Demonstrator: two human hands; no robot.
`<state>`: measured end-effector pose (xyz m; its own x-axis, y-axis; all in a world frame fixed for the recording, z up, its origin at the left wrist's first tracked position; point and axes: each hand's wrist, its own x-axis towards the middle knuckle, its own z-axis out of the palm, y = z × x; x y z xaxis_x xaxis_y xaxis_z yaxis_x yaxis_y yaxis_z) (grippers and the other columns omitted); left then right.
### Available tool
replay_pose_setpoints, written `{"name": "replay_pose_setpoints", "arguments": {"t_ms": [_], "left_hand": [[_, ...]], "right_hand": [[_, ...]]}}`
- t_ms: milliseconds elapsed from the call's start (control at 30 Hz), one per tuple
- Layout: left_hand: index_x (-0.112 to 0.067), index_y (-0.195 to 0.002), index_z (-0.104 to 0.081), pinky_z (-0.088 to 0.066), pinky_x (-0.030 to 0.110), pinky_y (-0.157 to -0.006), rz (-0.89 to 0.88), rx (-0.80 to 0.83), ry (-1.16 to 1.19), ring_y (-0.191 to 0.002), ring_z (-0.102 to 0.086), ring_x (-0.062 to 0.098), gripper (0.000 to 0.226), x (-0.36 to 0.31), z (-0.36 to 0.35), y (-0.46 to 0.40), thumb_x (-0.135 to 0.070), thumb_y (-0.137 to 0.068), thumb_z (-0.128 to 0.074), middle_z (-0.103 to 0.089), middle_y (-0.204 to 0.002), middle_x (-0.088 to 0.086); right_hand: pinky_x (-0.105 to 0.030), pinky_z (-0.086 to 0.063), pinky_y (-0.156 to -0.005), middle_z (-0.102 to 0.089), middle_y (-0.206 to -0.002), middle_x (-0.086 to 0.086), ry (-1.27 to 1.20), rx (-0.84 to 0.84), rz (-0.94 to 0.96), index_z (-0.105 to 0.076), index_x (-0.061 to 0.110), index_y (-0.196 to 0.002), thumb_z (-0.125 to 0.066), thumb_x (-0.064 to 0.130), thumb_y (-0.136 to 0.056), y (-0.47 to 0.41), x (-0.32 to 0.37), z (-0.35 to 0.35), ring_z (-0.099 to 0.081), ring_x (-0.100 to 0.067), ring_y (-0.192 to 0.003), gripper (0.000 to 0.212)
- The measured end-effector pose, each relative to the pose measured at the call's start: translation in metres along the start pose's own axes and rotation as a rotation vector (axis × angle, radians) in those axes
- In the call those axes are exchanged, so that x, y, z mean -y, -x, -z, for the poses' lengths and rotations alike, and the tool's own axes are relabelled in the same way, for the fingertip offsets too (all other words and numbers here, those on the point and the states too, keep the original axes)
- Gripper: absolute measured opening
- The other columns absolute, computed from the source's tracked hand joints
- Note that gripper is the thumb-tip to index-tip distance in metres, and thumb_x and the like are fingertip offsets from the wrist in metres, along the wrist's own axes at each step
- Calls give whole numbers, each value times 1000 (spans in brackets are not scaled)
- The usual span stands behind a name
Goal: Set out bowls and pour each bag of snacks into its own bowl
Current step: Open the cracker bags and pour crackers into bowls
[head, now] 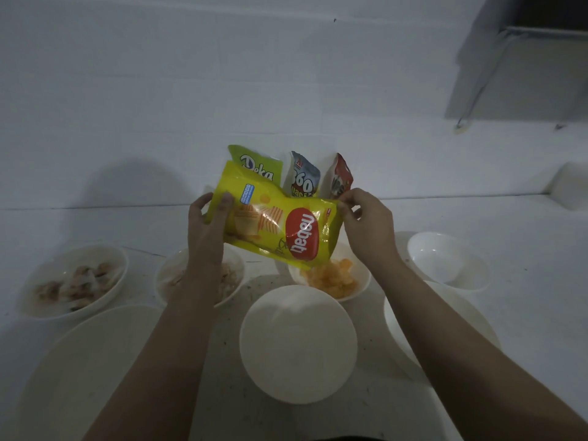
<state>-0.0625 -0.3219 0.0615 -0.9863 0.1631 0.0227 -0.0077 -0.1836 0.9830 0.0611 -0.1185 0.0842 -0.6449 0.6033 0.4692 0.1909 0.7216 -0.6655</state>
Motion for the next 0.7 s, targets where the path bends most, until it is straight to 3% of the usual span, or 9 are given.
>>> {"name": "replay_pose_setpoints", "arguments": {"t_ms": [267,500,700], "left_hand": [[-38,-114,-54,-53,51,-95,-21,-10,-7,-102,-68,20,60,-1,8,-5,-68,-64,-71,-65,-116,3],[-29,-124,-52,-57,39,-82,-23,-14,46,-94,-67,11,55,0,8,-7,-57,-79,-67,-64,-113,-2],[-25,-125,-51,-58,40,-82,-26,-26,51,-92,-67,14,51,1,10,-6,-51,-84,-66,-63,-112,0]], "right_hand": [[-10,-34,-60,-64,-89,4,3,41,38,-66,12,-93,-58,15,-96,-5,6,0,-52,-10,-73,9],[-27,-49,-66,-65,-82,4,16,58,79,-60,22,-84,-58,16,-94,-19,13,3,-62,-19,-72,13],[-19,-43,-61,-62,-80,6,9,59,98,-60,20,-84,-57,13,-95,-17,15,3,-62,-19,-71,13]]}}
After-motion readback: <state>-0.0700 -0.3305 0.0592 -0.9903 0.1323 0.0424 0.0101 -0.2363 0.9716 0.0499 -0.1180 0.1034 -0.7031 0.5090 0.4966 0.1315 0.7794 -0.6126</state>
